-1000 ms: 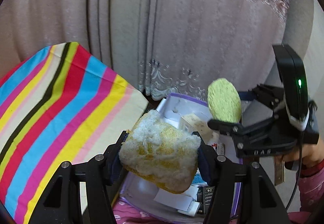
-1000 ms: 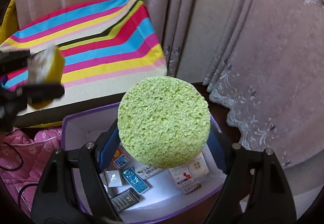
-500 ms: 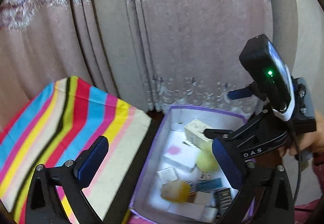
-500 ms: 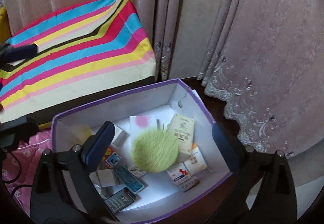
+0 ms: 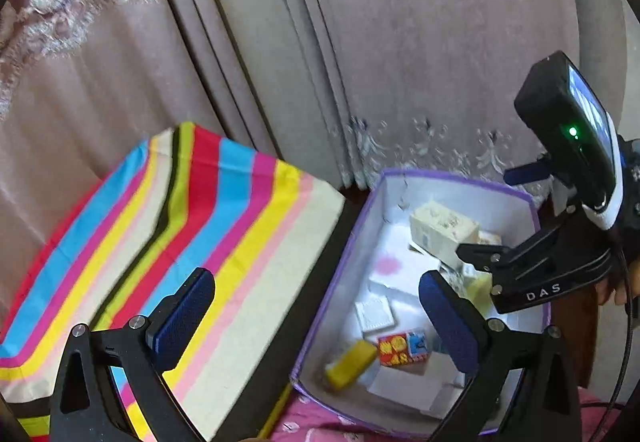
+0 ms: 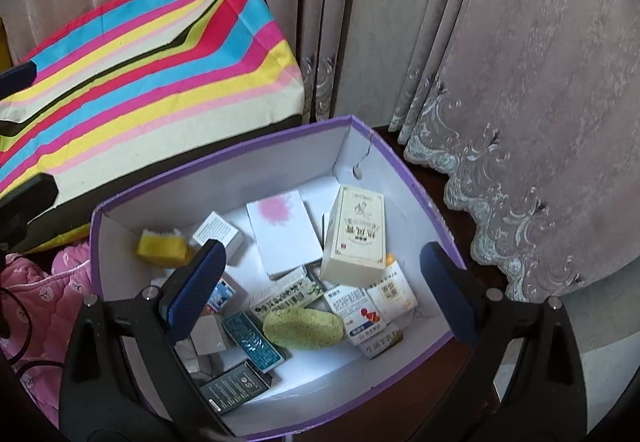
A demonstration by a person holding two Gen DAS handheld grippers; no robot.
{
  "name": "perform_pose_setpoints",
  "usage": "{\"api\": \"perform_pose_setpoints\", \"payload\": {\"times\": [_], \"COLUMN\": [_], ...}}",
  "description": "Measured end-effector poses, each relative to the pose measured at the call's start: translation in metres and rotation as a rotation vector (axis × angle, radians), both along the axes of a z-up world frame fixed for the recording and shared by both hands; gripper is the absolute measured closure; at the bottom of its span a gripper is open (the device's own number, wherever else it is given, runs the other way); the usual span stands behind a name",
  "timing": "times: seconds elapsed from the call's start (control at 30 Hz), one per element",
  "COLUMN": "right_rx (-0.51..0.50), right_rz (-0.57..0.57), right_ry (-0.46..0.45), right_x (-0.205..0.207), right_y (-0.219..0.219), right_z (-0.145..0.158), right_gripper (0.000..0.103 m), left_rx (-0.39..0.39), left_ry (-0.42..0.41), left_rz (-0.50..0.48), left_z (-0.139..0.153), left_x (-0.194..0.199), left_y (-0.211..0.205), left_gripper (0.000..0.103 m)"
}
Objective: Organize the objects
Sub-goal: 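Carry both sponges to the storage box and release them inside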
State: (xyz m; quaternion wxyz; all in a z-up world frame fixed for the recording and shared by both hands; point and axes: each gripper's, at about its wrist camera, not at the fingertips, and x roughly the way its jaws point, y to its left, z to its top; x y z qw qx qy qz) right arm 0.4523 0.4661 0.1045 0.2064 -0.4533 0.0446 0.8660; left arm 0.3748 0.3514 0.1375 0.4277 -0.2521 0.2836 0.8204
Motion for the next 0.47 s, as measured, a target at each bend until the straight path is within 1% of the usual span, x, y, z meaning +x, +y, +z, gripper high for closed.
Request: {"api": "perform_pose_setpoints", "payload": {"times": [0.27,0.33,0.4,0.43,0.47], "right_rx": [-0.013,-0.017,-0.022,-0.025,-0.027], "right_rz": [-0.002,-0.009,-0.018,-0.022,-0.024], "right_ry": [-0.025,-0.030,-0.035,-0.039,-0.041], "right_x": [0.001,0.002,0.003,0.004,0.004], "right_y": [-0.005,-0.005,-0.005,-0.004,-0.005], "right_z": [-0.009,-0.011,-0.013,-0.014,-0.015], "right_gripper": [0.004,0.004,0.004,0.004,0.004], "left_rx": [-0.007,0.021,0.068,0.082,0.078], "left_ry": [-0.062,-0.110,-0.100,-0.080,-0.079], "left_rz": [-0.027,-0.033,0.001,0.020,0.031], "left_z": [-0.007,-0.008,-0.006,-0.005,-0.006], "left_x": [0.001,-0.003,-0.006,-0.006,-0.008], "left_y": [-0.005,-0.007,-0.010,-0.012,-0.012], "left_gripper": [0.000,0.000,0.000,0.000,0.000]}}
